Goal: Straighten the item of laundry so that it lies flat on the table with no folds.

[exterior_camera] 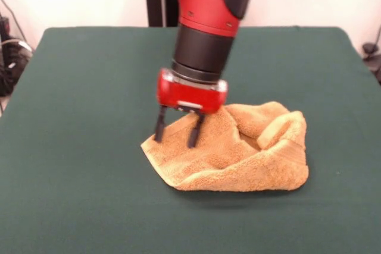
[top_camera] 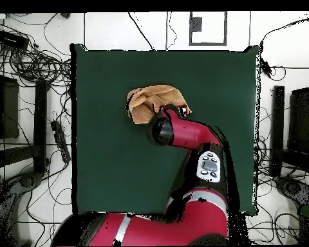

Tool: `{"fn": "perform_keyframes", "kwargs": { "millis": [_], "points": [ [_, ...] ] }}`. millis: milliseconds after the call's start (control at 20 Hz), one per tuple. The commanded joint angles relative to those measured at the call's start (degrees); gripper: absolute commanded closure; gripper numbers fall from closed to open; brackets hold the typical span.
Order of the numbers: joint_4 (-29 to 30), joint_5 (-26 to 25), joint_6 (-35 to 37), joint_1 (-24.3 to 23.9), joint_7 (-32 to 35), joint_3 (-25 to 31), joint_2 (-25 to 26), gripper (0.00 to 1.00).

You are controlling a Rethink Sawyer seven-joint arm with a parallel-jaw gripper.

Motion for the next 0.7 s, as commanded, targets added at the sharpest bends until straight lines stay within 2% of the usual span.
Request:
{"fn": "perform_keyframes", "kwargs": {
  "millis": [50,200,350,450,550,650,700],
  "points": [
    [3.37,2.96,7.96,4.14,11.95,1.48,-1.33,0.00],
    [1.04,3.13,10.11,5.95,12.47,-2.46,0.96,0.00],
    [-0.23,4.91,16.82,6.02,13.41,-3.25,3.92,0.00],
    [-0.12,5.63,16.31,4.32,12.87,-0.63,5.60,0.00],
    [1.35,5.55,11.56,2.75,12.39,2.34,5.56,0.00],
    [5.49,4.94,6.49,-0.80,11.15,8.48,2.55,0.00],
    [7.07,4.89,6.12,-1.76,10.71,10.46,1.04,0.00]
  ]
}}
